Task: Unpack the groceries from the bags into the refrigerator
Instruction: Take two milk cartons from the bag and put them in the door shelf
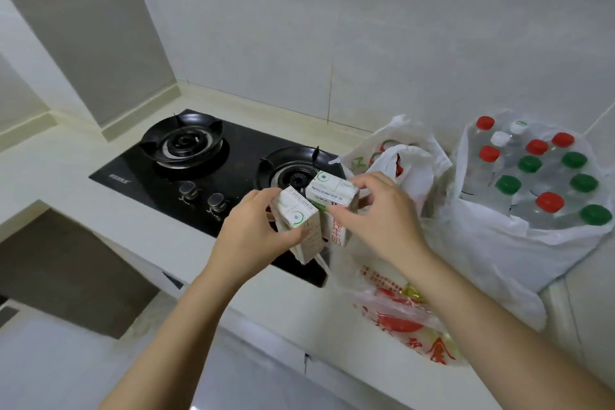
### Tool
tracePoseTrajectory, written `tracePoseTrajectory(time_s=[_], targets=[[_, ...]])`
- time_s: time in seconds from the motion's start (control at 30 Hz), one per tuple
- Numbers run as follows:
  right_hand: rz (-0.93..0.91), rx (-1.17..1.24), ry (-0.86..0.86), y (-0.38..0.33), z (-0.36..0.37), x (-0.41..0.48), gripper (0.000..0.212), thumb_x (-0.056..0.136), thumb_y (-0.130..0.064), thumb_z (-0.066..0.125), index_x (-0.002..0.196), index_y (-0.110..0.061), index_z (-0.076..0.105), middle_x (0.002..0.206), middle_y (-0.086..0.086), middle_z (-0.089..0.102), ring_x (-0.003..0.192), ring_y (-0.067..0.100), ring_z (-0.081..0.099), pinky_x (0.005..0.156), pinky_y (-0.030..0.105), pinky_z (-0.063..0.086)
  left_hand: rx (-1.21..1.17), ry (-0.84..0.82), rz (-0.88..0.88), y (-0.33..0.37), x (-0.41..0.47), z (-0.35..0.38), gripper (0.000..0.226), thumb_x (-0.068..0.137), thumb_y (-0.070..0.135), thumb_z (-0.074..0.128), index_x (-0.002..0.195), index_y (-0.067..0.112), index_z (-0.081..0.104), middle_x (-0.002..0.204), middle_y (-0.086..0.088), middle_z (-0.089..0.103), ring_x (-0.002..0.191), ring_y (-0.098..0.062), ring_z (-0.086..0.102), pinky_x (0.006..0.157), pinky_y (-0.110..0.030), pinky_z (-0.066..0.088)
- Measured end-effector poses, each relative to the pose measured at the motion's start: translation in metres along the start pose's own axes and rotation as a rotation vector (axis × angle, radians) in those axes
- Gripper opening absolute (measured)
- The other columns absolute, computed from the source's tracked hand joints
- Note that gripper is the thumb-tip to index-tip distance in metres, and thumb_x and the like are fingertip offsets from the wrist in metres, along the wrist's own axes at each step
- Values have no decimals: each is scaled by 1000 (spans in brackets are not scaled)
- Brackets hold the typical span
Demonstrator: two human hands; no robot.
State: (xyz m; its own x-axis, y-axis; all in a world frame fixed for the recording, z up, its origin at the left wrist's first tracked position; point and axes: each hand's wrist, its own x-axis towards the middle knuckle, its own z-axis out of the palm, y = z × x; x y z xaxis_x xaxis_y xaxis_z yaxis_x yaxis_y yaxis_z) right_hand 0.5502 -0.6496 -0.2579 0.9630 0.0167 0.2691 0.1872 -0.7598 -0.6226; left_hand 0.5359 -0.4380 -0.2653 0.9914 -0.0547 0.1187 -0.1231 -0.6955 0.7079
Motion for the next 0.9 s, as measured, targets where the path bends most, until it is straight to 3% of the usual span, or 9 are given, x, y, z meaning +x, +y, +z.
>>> tracePoseTrajectory(time_s=[0.1,0.23,0.43,0.53,0.67,0.77,0.9], targets=[[2,41,-51,-15,38,-1,41,71,-45,76,102,-21,67,106,-12,60,88,9,60,79,37,52,42,-10,-51,-38,-8,-16,62,66,52,74,122,31,58,109,12,59,93,1,60,82,-30,55],[62,43,-134,-23,92,-16,37,71,-42,78,99,-21,64,105,-12,58,86,12,61,78,34,50,60,-68,-151,-92,-24,-12,73,68,51,77,132,26,53,117,7,56,100,-11,60,79,-39,58],[110,7,-175,-7,149,-55,35,71,-34,81,91,-11,64,103,-7,57,89,13,56,73,29,47,2,-142,-215,-144,-45,11,68,70,41,80,131,28,53,116,7,53,104,-14,58,78,-39,57],[151,33,-123,-2,164,-68,38,69,-32,84,94,-10,65,108,-7,54,87,9,56,70,30,50,-29,-174,-190,-158,-47,17,66,74,31,80,133,26,51,117,8,49,109,-14,56,80,-34,57],[257,67,-116,1,177,-81,39,70,-33,83,89,-13,56,99,-8,49,75,10,52,63,36,49,-98,-189,-144,-164,-45,19,63,77,21,77,133,27,50,119,10,47,111,-7,52,86,-24,53],[331,91,-143,1,185,-88,43,74,-36,80,87,-17,44,93,-8,45,73,5,48,58,28,42,-161,-217,-149,-170,-45,19,60,77,21,76,127,37,48,119,17,46,112,-1,50,86,-20,50],[335,134,-225,8,186,-87,49,74,-37,79,106,-21,46,109,-9,47,89,5,50,75,34,50,-266,-195,-167,-179,-50,23,67,76,22,78,130,39,43,126,19,47,116,0,48,88,-22,47]])
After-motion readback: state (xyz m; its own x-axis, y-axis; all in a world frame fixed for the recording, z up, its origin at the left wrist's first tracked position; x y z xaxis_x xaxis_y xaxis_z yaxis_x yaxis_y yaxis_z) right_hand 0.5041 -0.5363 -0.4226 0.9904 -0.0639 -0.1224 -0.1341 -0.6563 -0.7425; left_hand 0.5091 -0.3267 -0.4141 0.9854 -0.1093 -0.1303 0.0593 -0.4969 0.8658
